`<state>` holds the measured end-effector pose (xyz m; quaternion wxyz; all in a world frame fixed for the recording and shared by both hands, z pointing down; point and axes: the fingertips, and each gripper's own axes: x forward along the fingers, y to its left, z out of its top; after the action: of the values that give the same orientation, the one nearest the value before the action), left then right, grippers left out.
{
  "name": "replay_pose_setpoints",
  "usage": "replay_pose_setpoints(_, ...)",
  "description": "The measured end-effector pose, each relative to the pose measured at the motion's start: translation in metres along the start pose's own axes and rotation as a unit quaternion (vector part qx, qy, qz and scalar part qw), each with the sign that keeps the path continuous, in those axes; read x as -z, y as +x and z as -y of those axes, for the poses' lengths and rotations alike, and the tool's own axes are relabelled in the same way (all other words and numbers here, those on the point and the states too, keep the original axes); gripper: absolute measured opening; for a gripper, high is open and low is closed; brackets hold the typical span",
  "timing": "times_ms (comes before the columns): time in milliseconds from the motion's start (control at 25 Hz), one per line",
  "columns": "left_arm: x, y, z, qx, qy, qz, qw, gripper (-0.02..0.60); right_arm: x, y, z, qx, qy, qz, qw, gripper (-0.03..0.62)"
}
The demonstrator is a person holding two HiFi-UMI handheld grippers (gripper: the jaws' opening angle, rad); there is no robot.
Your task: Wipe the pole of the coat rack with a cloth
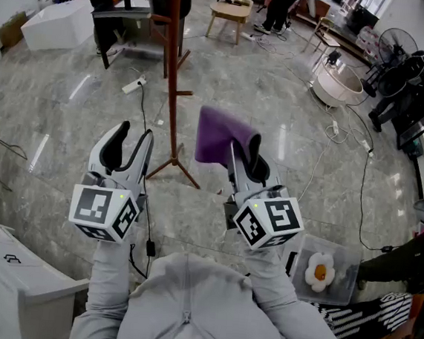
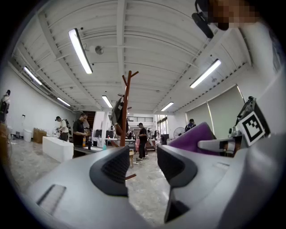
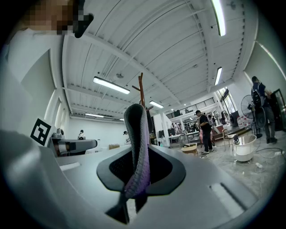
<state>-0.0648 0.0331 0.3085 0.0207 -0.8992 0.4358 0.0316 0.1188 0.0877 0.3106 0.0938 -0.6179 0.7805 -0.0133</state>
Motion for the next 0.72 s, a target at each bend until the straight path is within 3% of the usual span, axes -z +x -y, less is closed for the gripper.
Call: replay_pose_setpoints(720, 0.002, 0.005, -0.007, -0.015, 0.005, -0.004, 0.9999, 0.206, 0.005, 0.012, 0.01, -0.005, 0.008, -0.003, 1.0, 0.049)
